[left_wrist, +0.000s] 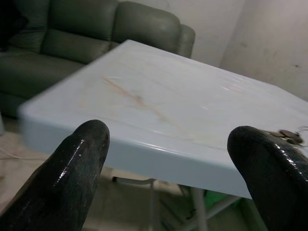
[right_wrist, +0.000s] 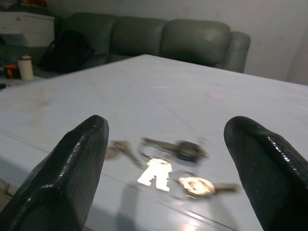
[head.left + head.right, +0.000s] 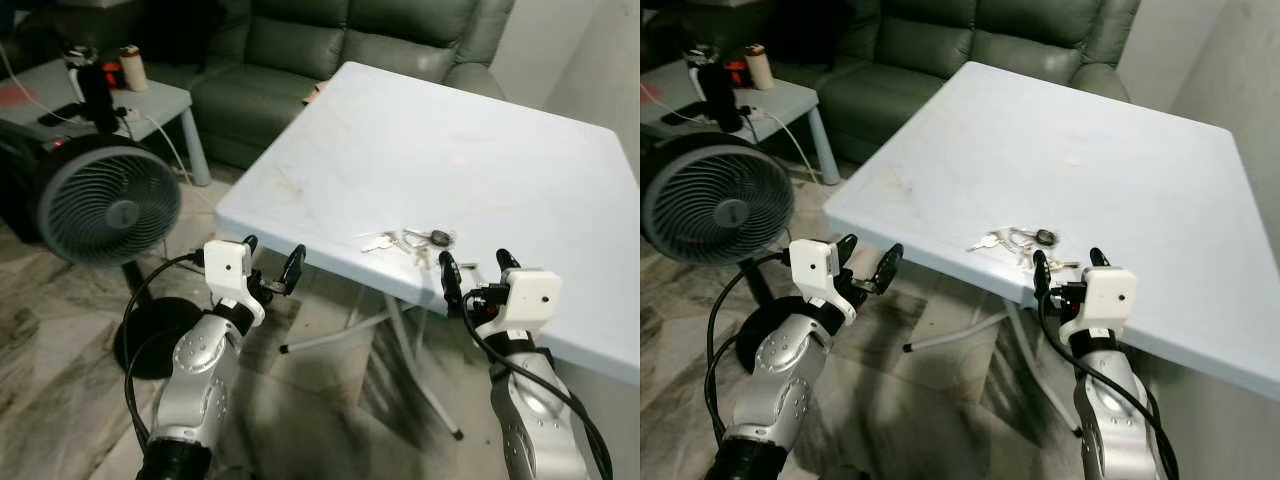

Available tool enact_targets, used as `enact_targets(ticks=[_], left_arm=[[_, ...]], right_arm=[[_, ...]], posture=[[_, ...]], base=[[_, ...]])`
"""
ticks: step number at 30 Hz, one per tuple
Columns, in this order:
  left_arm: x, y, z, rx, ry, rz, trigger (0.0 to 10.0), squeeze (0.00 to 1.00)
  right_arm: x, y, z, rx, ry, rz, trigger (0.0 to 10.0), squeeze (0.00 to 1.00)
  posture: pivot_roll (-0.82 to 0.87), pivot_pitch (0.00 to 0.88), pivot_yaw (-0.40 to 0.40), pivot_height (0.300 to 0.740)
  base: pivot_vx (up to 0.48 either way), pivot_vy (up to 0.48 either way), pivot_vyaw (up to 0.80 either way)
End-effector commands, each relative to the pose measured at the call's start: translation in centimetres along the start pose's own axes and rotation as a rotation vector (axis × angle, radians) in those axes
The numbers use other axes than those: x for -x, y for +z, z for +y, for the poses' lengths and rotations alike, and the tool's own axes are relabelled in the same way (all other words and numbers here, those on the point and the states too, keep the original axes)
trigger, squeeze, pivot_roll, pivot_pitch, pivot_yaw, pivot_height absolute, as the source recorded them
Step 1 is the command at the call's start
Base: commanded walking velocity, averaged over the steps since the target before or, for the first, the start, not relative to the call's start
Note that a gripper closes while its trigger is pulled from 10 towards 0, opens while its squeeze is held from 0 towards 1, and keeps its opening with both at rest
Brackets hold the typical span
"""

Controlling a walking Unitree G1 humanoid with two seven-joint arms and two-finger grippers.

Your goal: Hang keys on a hook

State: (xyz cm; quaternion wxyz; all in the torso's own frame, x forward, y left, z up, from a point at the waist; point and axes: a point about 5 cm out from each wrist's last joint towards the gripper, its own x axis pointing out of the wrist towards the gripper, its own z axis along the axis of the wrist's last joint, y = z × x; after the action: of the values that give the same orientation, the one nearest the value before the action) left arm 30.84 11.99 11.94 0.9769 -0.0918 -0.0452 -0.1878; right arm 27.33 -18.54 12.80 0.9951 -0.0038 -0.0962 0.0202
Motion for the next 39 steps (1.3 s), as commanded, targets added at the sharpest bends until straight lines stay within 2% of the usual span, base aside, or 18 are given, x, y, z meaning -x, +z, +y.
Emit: enact_targets(ticks=[1, 7, 10, 14, 39], left_arm=[[-0.35, 0.35, 0.09, 0.003, 0.002, -0.006, 10.0, 0.0], [-0.38, 0.35, 0.28, -0.01, 0.015, -0.01, 10.0, 0.0], [-0.39, 0.3, 0.37, -0.032, 0.026, -0.007, 10.0, 0.0], [-0.4, 0.21, 0.44, -0.02, 0.037, -0.002, 10.0, 0.0], [-0.67, 0.24, 0.66, -0.029, 0.031, 0.013, 10.0, 0.0]], right_arm=[[0.08, 0.22, -0.28, 0.0, -0.01, 0.0, 10.0, 0.0], [0.07, 0.17, -0.35, 0.001, -0.009, 0.011, 10.0, 0.0], [0.04, 0.18, -0.4, 0.011, -0.008, 0.013, 10.0, 0.0], [0.07, 0.32, -0.35, 0.008, -0.01, 0.006, 10.0, 0.0], [0.1, 0.11, -0.51, 0.016, -0.023, 0.025, 10.0, 0.0]], posture=[[0.03, 0.057, -0.059, 0.692], [0.04, 0.056, -0.061, 0.692], [0.04, 0.056, -0.064, 0.692], [0.04, 0.056, -0.064, 0.692], [0.03, 0.065, -0.059, 0.692]], base=[[0.0, 0.48, -0.69], [0.0, 0.448, -0.69], [0.0, 0.0, -0.69], [0.0, 0.0, -0.59], [0.01, 0.0, 0.0]])
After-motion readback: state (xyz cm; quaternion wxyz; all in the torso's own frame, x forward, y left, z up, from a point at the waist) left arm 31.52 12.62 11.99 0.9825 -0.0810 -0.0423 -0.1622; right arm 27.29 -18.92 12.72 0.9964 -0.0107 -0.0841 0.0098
